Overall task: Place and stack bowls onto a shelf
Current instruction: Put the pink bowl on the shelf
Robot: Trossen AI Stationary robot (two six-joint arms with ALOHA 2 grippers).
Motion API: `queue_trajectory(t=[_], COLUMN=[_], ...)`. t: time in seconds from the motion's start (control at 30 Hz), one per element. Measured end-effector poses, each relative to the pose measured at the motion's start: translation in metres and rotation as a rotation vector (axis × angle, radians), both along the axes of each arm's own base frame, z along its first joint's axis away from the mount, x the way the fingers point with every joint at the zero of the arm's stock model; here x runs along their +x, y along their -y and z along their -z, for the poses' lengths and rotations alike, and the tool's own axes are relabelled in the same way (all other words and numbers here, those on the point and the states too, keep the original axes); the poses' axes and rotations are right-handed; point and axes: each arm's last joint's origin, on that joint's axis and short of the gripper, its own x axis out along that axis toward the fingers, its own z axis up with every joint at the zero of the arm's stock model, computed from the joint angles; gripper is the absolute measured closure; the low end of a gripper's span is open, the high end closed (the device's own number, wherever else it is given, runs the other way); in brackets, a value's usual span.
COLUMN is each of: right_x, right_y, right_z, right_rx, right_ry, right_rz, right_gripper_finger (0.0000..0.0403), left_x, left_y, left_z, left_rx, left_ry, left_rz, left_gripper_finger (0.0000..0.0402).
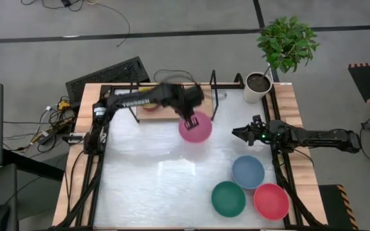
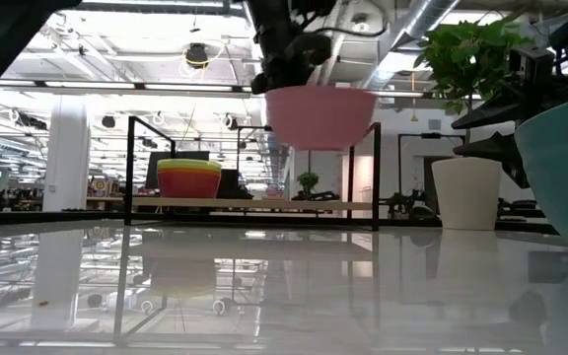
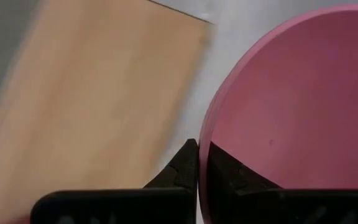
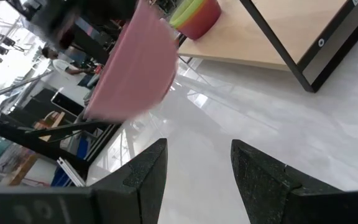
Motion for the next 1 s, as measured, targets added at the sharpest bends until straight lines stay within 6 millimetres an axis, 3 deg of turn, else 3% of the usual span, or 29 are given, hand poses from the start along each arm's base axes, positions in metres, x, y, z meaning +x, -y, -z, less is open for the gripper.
queue_trajectory(t=[0.23, 0.43, 0.7, 1.0], right_x=[0.000, 0.000, 0.000, 0.000], right_y=[0.000, 0.000, 0.001, 0.002], right_z=[0.000, 0.000, 0.000, 0.000], right_rx=[0.000, 0.007, 0.023, 0.039], right_ry=[0.000, 0.002, 0.011, 0.013], right_rz=[0.001, 0.007, 0.037, 0.081], right_gripper_finger=[0.0200, 0.0200, 0.0200, 0.0200], left_x=[-0.026, -0.044, -0.052, -0.042], left_y=[-0.076, -0.119, -0.143, -0.158], left_z=[-0.003, -0.005, -0.009, 0.026], left_rx=[0.060, 0.102, 0.156, 0.104], left_ry=[0.000, 0.026, 0.084, 0.039], left_rz=[-0.082, 0.028, 0.110, 0.143], left_gripper_finger=[0.0401, 0.0401, 0.0401, 0.0401])
